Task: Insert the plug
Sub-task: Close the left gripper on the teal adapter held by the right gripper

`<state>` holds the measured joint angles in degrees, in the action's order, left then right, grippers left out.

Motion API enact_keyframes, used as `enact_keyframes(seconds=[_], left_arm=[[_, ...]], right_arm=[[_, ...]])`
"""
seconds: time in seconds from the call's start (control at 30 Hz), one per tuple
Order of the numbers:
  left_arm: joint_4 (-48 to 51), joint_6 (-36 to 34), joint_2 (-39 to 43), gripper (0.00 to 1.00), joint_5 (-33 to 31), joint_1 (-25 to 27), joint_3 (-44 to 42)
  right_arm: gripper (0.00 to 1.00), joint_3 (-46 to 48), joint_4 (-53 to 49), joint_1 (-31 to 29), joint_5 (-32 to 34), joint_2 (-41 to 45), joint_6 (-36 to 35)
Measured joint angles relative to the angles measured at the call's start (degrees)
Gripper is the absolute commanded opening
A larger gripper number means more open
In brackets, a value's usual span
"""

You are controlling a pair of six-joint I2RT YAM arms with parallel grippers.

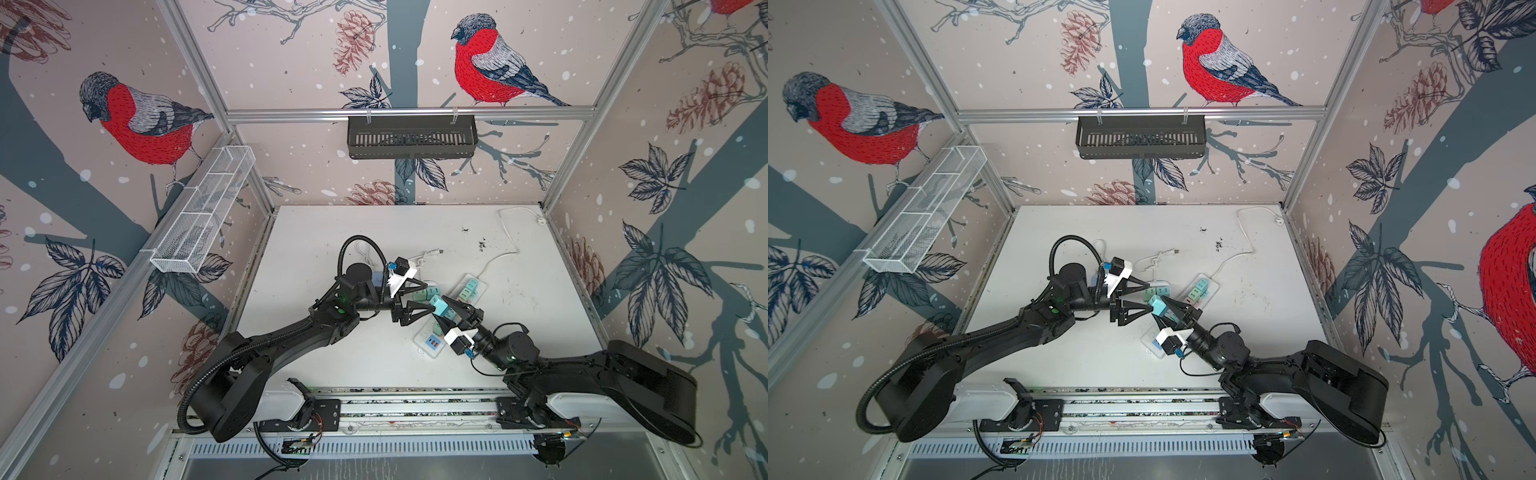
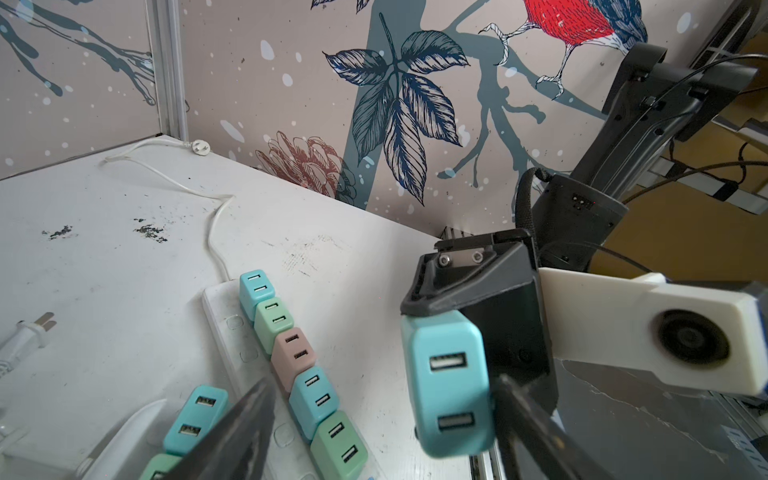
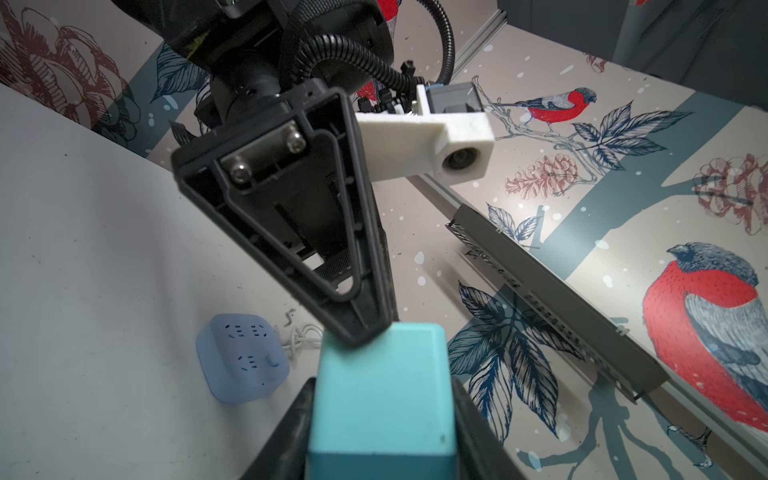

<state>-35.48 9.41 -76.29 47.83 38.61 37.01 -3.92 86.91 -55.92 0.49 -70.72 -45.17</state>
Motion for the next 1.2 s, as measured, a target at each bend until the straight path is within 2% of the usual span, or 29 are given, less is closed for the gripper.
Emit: enact_keyframes(seconds=[0.2, 0.47, 0.67, 1.03, 1.2], left_arm=[[1.79, -0.79, -1.22, 0.73, 0.17, 0.66, 1.55], [1.66, 0.48, -4.22, 0.55, 1.46, 0.9, 3.17], [1.73, 1.16, -5.16, 0.46, 2.34, 1.31, 4.59], [2.75, 0.7, -5.44, 0.14, 1.79, 1.57, 5.31], [3.43, -0.7, -4.92, 0.0, 1.16, 1.79, 5.35]], right_arm=[[0.01, -0.79, 3.34, -0.2, 0.11, -3.76, -0.68], [0.01, -0.96, 4.26, -1.29, 1.09, -9.07, -2.1], [0.01, -1.27, 4.5, -1.38, 1.51, -10.73, -2.99], [0.02, -1.97, 4.81, -1.29, 3.3, -11.93, -3.91], [0.2, -1.99, 5.11, -1.36, 3.39, -12.09, -3.58]])
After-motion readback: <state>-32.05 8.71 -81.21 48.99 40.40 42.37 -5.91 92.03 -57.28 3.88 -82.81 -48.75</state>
